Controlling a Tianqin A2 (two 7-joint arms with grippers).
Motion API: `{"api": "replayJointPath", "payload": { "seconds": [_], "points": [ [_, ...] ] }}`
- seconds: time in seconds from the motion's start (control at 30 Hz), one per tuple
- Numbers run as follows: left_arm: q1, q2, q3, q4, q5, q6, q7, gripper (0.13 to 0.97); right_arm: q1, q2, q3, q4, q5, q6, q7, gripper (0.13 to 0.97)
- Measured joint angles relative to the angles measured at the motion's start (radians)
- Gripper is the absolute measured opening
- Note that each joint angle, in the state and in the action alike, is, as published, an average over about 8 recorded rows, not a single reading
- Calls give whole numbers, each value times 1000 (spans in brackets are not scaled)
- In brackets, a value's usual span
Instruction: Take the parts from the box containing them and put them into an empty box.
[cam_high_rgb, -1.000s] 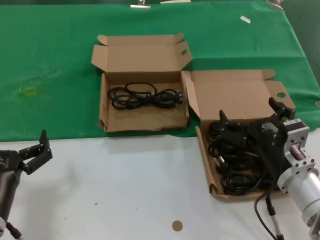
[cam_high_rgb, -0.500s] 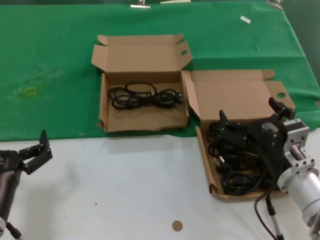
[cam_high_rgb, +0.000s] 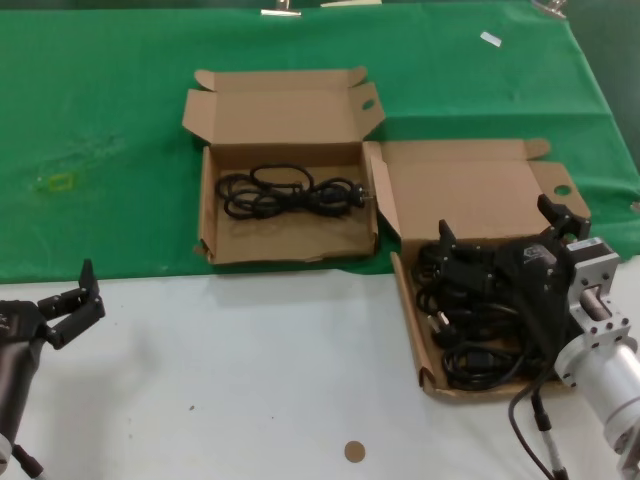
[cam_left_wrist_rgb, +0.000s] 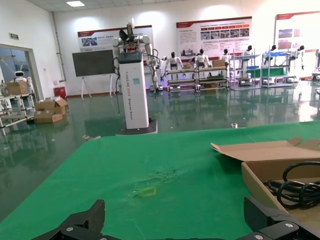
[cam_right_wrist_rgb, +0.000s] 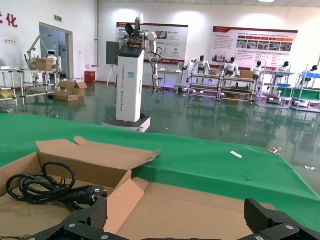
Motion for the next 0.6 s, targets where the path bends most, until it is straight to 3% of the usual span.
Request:
{"api": "replayJointPath", "payload": {
  "seconds": [0.6],
  "points": [
    [0,0,0,0,0,0,0,966,0,0,0,0,0,0,0,966]
  ]
}}
